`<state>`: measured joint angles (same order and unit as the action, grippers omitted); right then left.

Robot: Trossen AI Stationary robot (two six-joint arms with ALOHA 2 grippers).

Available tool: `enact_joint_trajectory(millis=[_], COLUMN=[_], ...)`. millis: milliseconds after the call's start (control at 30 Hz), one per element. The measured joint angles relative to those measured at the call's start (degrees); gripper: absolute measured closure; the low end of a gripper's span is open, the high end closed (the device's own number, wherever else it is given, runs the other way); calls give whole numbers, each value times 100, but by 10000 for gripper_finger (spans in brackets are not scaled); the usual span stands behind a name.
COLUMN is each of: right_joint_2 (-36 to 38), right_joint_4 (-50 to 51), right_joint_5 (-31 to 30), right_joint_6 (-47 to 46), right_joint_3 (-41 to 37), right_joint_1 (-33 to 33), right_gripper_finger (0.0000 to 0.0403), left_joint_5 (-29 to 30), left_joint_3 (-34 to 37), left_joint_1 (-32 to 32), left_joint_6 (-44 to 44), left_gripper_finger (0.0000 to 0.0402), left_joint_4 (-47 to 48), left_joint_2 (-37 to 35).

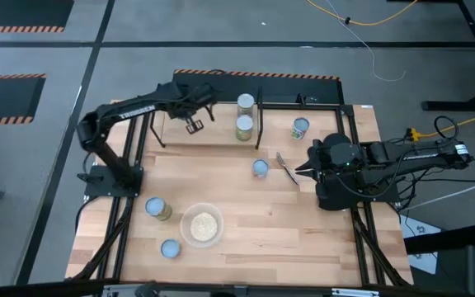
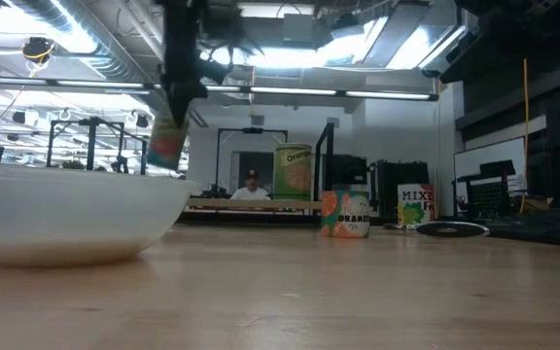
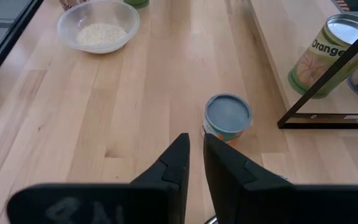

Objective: Pick and place cans onto a shelf
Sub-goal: Put the canned tomatoes on the shelf

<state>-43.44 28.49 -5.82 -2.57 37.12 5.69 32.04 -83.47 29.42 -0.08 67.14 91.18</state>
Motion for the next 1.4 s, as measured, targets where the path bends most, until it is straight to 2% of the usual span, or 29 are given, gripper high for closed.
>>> enact_joint_trajectory(millis=[200,400,500,933,1400], right_joint_2=[0,0,0,0,0], right_joint_4=[0,0,1,2,4], right_joint_5=[0,0,0,0,0], right_joint_6=[0,-17,-17,-19,-20], right_joint_3=[0,0,0,0,0], right_joint_1=[0,0,0,0,-1], right_gripper_finger=[350,350,350,350,350], left_joint_5=[-542,-1026,-1022,-1024,-1048], left_joint_3=[1113,1612,1796,1841,1843], left_joint_1=[664,1140,1198,1275,1273], left_joint_6=[741,1026,1103,1124,1080], left_gripper_finger=[401,401,401,400,368], left_joint_4=[-1727,-2239,-2474,-2499,-2483], left_joint_2=[-519,-525,-526,-529,-524])
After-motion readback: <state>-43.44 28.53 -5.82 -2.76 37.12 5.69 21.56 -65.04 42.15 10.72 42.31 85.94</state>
